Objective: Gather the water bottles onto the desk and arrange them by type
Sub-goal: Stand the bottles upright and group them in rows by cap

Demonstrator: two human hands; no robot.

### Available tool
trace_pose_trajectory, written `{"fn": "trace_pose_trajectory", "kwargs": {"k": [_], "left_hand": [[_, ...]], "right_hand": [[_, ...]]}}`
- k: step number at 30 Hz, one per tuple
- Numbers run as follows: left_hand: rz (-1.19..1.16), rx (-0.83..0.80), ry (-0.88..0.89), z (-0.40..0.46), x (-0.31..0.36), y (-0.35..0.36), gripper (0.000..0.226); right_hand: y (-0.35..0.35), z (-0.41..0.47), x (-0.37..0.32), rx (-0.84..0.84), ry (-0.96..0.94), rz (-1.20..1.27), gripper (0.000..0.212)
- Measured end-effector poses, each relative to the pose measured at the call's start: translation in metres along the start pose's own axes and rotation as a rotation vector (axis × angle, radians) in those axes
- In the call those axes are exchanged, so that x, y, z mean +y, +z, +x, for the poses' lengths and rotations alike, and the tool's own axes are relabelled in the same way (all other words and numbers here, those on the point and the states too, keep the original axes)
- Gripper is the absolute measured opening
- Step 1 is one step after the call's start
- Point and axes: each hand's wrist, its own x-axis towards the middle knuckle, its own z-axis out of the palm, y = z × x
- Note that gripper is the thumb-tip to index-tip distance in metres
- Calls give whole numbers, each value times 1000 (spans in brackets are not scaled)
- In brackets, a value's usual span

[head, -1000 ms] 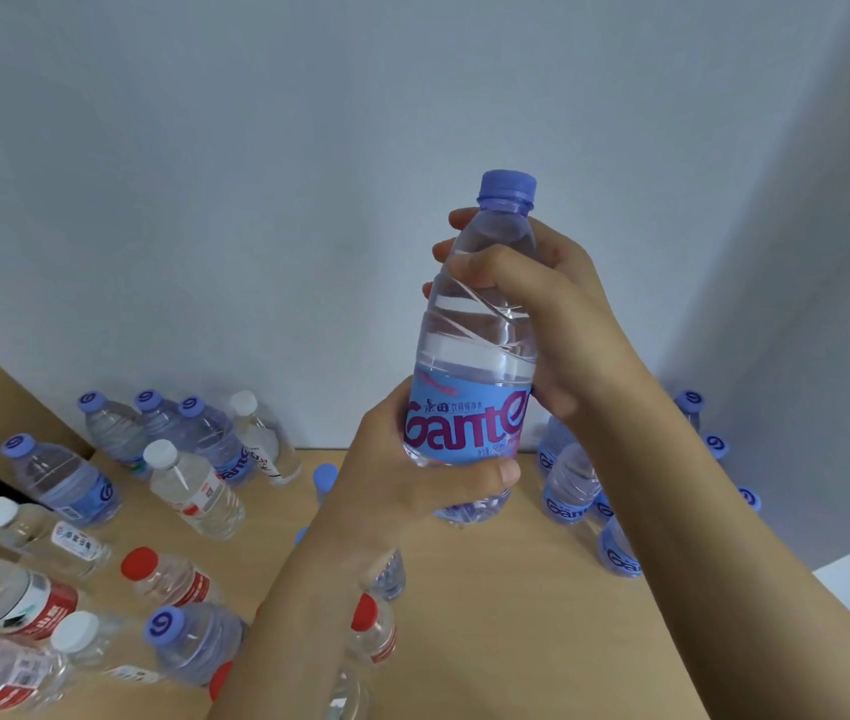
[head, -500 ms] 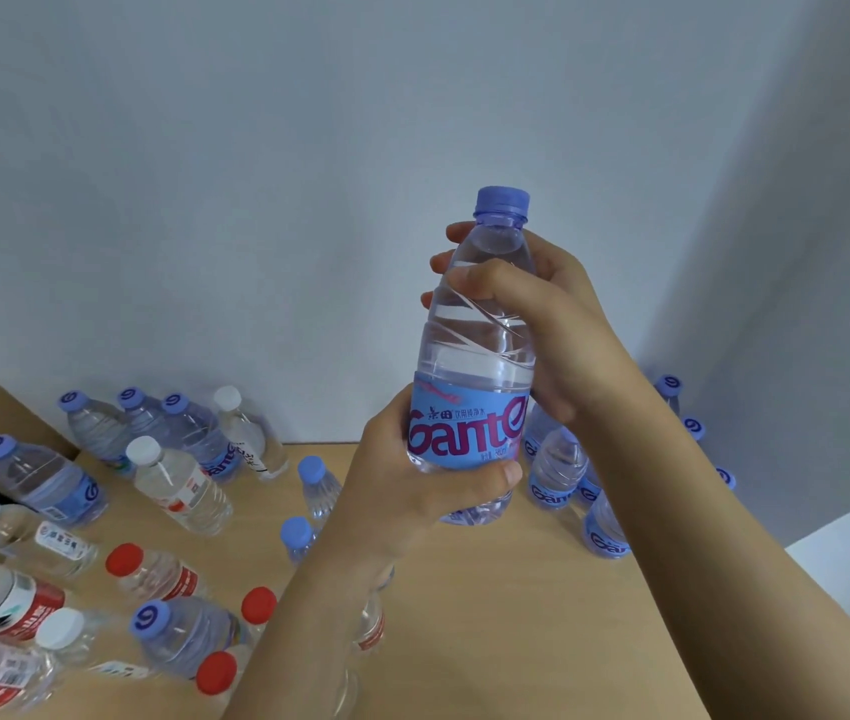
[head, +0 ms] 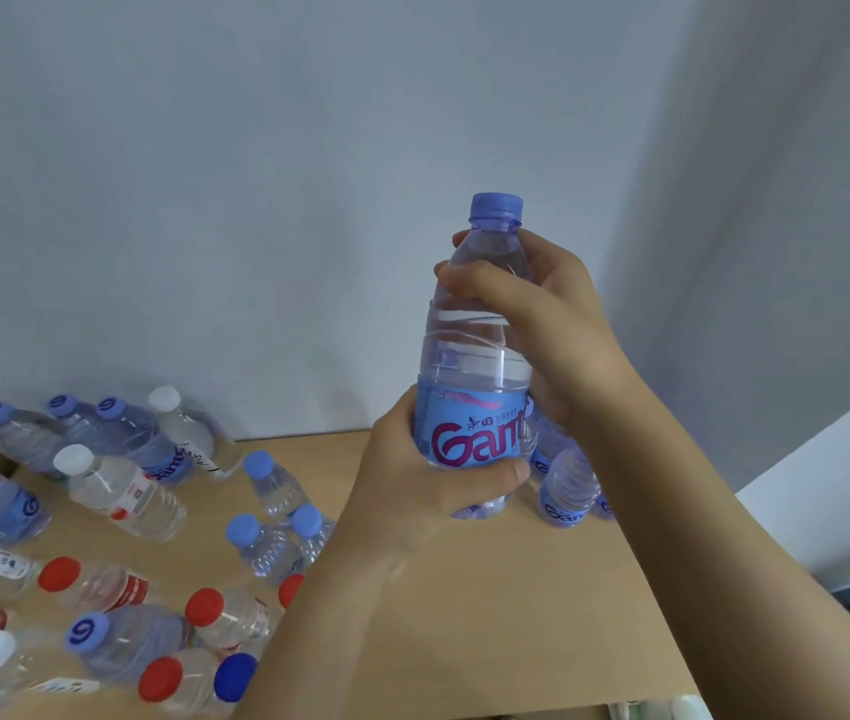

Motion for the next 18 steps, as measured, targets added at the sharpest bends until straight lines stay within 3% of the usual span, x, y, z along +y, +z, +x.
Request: {"fn": "trace_pose_trajectory", "kwargs": {"k": [9, 14, 18], "left_hand": [[9, -84, -21, 8, -14, 27, 29], [-36, -204, -51, 15, -41, 43, 21], [-62, -285, -129, 22, -67, 56, 23]], "right_hand": [[-37, -9, 7, 68, 29, -104, 18], [-71, -18, 15, 0, 108, -178, 28], [-100, -27, 29, 1, 131, -272, 24]]}}
